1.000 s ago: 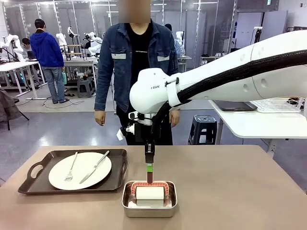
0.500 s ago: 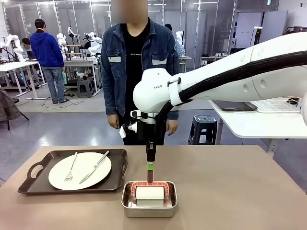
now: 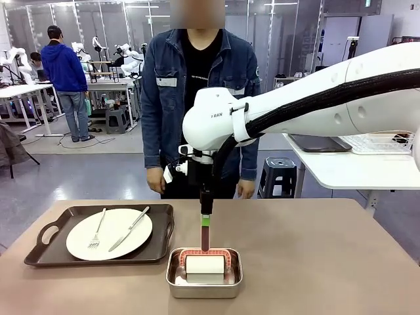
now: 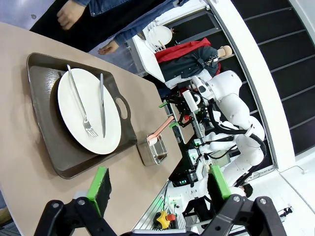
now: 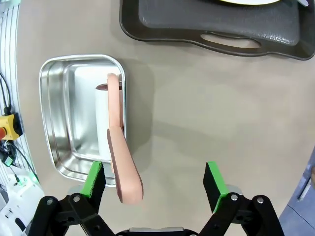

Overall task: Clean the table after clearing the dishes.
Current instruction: Place the Lint Roller back on top of the Airtight Container, then when the right (or left) Handle tray is removed, use the right hand (or left hand) to clean the right (or left) side of the table with the Lint Roller.

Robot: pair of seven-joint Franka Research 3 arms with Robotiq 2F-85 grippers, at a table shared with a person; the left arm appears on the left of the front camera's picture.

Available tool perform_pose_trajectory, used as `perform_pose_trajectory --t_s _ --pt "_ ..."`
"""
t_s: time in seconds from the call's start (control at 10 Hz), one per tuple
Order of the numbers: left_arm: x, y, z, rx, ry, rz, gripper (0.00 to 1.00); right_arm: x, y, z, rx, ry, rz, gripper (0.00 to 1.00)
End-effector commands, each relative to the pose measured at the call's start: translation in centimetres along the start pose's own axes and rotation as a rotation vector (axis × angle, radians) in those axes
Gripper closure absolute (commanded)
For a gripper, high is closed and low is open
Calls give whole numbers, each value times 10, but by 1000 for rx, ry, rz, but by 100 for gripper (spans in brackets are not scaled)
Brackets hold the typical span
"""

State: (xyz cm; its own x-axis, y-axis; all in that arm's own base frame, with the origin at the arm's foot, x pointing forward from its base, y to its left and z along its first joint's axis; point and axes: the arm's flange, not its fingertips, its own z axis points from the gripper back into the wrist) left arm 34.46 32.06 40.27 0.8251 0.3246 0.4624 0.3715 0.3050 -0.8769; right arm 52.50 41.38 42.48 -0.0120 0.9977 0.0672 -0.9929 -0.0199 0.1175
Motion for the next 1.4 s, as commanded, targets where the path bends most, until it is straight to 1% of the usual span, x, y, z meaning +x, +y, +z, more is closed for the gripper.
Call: perform_pose_trajectory --t_s 0.0,0.2,1.3 --pt "-1 -3 2 -11 -3 -2 0 -3 3 4 -8 14 6 0" --pt "-1 -3 2 -11 -3 -2 0 0 0 2 -2 -1 0 0" --pt "-1 -3 2 -11 -3 -2 0 0 0 2 -2 -1 0 0"
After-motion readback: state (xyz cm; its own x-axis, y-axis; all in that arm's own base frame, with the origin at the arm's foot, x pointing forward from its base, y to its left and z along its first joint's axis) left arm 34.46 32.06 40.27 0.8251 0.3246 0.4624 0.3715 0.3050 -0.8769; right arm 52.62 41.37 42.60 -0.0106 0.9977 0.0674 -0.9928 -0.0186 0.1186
